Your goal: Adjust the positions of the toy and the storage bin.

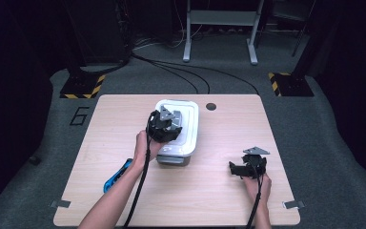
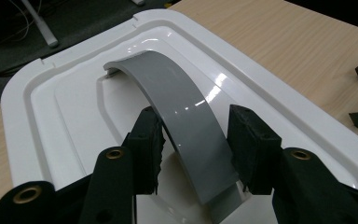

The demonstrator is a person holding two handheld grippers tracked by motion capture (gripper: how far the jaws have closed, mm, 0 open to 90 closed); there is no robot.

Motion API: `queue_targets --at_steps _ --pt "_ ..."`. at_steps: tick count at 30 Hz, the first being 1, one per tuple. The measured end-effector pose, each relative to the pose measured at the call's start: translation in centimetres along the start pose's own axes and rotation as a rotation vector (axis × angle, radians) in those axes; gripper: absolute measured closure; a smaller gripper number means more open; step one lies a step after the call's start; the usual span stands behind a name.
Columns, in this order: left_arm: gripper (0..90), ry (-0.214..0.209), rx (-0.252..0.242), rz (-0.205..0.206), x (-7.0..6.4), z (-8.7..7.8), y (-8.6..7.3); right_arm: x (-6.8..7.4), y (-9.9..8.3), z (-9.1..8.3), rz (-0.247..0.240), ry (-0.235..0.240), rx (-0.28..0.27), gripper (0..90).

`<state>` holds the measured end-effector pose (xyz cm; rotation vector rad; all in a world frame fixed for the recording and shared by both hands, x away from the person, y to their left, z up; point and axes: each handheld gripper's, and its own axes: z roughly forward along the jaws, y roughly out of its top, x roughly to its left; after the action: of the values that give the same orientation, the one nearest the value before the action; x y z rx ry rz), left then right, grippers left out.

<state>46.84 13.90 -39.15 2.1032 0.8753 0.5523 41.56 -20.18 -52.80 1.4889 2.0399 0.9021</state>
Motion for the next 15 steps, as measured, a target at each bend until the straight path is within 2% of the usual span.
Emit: queue_targets --at_steps 2,4,12,15 --pt "56.9 -0.006 -0.002 -0.014 0.1 0.0 -0.1 0.0 0.0 0.0 0.000 0.000 0.000 6.4" --pt "57.8 -0.018 -0.004 -0.009 0.4 -0.1 -0.2 0.0 0.0 0.0 0.000 0.000 0.000 6.5" --pt "61.9 -0.089 -0.001 -0.036 1.3 -0.2 -0.4 0.0 0.0 0.0 0.001 -0.001 -0.001 6.7" --pt "62.4 -0.100 0.006 -0.032 1.4 -0.2 -0.4 0.0 0.0 0.0 0.000 -0.001 -0.001 6.7"
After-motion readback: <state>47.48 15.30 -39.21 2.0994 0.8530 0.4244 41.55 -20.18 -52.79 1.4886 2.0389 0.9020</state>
